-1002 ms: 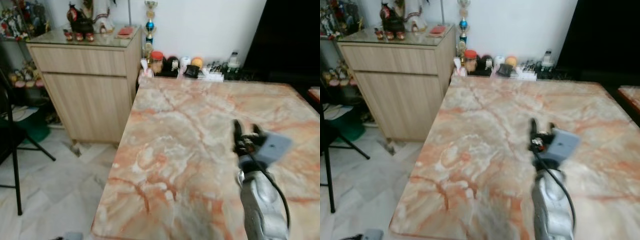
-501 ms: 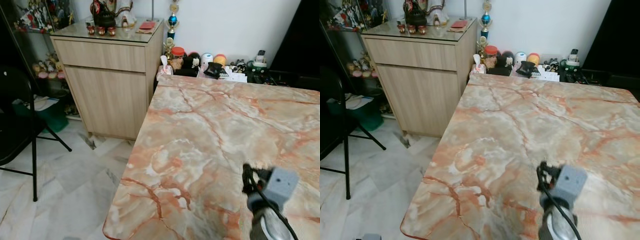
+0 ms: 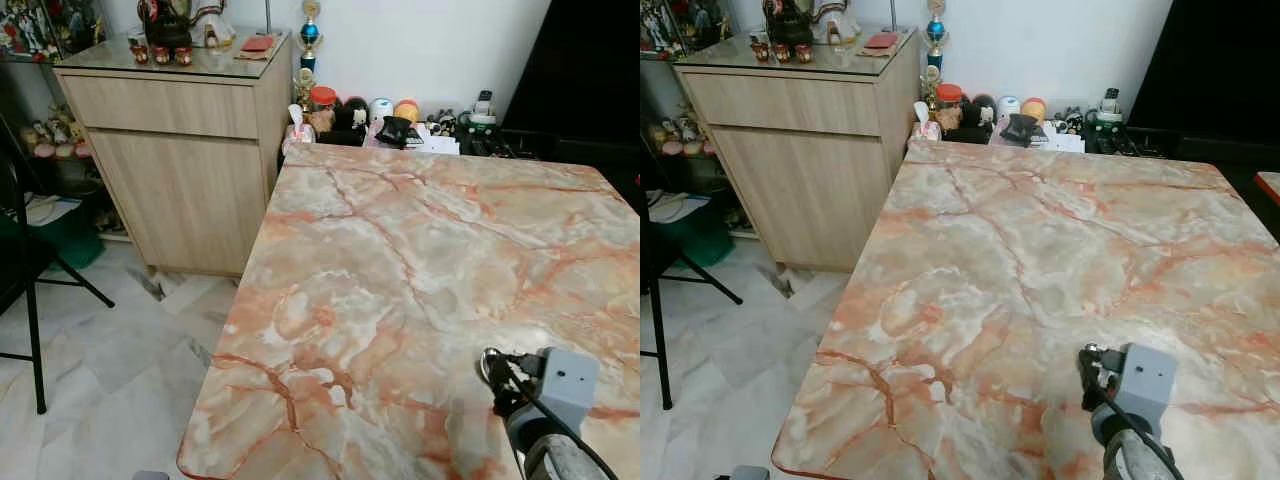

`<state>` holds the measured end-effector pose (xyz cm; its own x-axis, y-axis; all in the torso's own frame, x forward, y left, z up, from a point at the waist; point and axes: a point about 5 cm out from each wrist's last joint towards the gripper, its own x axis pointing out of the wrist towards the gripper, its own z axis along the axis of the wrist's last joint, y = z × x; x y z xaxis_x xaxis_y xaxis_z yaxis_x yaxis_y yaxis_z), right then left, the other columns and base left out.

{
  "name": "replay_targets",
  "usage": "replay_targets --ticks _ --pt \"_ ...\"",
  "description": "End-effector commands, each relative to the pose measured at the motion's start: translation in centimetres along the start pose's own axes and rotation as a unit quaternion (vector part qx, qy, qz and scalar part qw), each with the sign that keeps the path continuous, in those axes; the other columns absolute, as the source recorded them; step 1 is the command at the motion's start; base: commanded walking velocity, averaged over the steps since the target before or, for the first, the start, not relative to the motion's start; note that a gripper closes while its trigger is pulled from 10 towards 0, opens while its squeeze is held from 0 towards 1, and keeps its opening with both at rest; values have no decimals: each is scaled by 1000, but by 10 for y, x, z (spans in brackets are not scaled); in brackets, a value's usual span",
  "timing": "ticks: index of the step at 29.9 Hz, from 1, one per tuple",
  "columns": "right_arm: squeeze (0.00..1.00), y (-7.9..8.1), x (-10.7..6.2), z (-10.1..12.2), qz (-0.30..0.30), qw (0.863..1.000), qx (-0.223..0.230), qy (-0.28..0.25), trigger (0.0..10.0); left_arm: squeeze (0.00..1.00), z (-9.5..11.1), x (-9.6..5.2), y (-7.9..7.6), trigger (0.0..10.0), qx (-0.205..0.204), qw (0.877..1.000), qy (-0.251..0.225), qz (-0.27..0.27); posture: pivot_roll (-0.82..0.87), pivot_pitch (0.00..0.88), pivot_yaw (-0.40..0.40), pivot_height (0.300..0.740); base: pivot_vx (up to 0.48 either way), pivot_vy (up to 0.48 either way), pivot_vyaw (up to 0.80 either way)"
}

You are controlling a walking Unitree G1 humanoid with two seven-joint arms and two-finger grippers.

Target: Setting the table

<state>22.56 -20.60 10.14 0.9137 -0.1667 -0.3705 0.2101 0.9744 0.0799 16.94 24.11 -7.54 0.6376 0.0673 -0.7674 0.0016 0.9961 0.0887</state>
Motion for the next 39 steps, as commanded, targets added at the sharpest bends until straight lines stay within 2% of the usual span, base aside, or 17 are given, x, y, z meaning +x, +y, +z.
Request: replay_targets --ticks 1,4,11,14,16,21,22,23,25,27,28,33,34,35,39 --pt "0 -2 3 1 12 1000 1 5 10000 0 -5 -1 -2 10000 8 1000 12 -6 17 79 -37 740 0 0 0" --pt "0 0 10 2 39 999 -1 8 10000 0 -6 -1 -3 10000 6 1000 15 -7 29 74 -38 740 0 0 0" --pt "0 -3 8 0 53 998 8 15 10000 0 -8 -2 -1 10000 5 1000 16 -4 32 67 -37 740 0 0 0" --pt "0 -14 3 -3 69 997 -5 21 10000 0 -9 -3 4 10000 9 1000 19 -1 30 60 -31 740 0 0 0" --pt "0 -25 1 -4 49 999 -4 19 10000 0 -8 -3 6 10000 11 1000 19 0 30 59 -30 740 0 0 0" --pt "0 -35 -4 -9 61 998 2 28 10000 0 -6 -2 7 10000 14 1000 18 0 21 52 -27 740 0 0 0" --pt "0 -37 -4 -9 58 998 -5 28 10000 0 -6 -2 7 10000 14 1000 18 0 21 52 -27 740 0 0 0" --pt "0 -47 -3 -10 41 999 -2 30 10000 0 -5 -2 7 10000 15 1000 18 -1 21 52 -27 740 0 0 0" --pt "0 -50 -3 -10 37 999 -1 29 10000 0 -5 -2 7 10000 15 1000 18 -1 21 51 -26 740 0 0 0" --pt "0 -49 0 -7 59 998 4 18 10000 0 -5 -2 8 10000 16 1000 18 0 20 54 -25 740 0 0 0" --pt "0 -46 2 -2 78 997 21 1 10000 0 -4 -2 8 10000 13 1000 17 2 22 57 -27 740 0 0 0" --pt "0 -39 6 5 102 994 30 -15 10000 0 -3 -2 8 10000 10 1000 14 3 32 64 -30 740 0 0 0" --pt "541 -36 7 6 112 993 28 -16 10000 0 -4 -2 7 10000 10 1000 15 2 32 64 -30 740 0 0 0" --pt "1000 -34 7 6 113 993 28 -16 10000 0 -4 -2 7 10000 10 1000 16 1 30 73 -32 740 0 0 0" --pt "1000 -34 8 3 108 994 30 -13 10000 0 -6 -2 6 10000 8 1000 18 0 32 78 -32 740 0 0 0"
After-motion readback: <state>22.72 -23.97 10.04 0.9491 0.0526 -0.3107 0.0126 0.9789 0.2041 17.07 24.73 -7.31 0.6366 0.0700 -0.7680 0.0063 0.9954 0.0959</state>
